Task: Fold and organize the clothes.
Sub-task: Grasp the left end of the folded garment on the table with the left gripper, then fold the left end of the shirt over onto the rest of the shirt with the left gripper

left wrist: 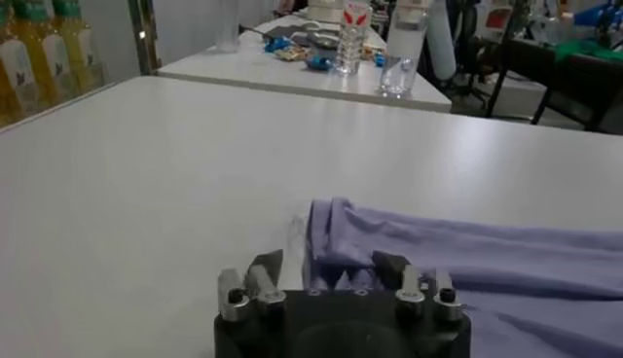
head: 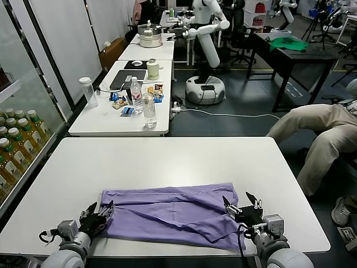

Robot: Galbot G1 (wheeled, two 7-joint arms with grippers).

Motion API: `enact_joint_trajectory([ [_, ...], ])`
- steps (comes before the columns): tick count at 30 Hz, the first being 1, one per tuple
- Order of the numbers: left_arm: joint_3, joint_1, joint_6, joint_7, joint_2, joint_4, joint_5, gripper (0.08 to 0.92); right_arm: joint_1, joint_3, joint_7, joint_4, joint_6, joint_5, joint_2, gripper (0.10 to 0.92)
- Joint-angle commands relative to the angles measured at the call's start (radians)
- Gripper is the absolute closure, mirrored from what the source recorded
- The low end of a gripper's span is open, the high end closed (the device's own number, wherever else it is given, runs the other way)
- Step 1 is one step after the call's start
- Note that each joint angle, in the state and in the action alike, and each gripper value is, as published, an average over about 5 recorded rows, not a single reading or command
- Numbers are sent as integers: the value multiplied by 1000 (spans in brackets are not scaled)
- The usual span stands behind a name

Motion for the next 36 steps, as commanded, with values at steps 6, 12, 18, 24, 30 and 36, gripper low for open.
enact_joint_trajectory([
  [6, 23, -2, 16, -64, -36, -3, 14, 605, -2, -5, -1, 1, 0, -8, 3, 203],
  [12, -11, -2, 25, -78, -30, -57, 148, 778, 1, -14, -1, -3, 0, -17, 6, 203],
  [18, -165, 25, 67, -94, 21, -132, 320, 885, 3, -21, -1, 0, 0, -30, 11, 203],
  [24, -382, 43, 85, -88, 98, -91, 448, 887, 7, -28, -1, 0, 0, -39, 17, 203],
  [30, -386, 63, 97, -76, 117, -183, 342, 887, 19, -26, -1, 3, 0, -45, 23, 203],
  [36, -195, 76, 98, -43, 25, -400, -176, 887, 0, -3, -1, 4, 0, -48, 27, 203],
])
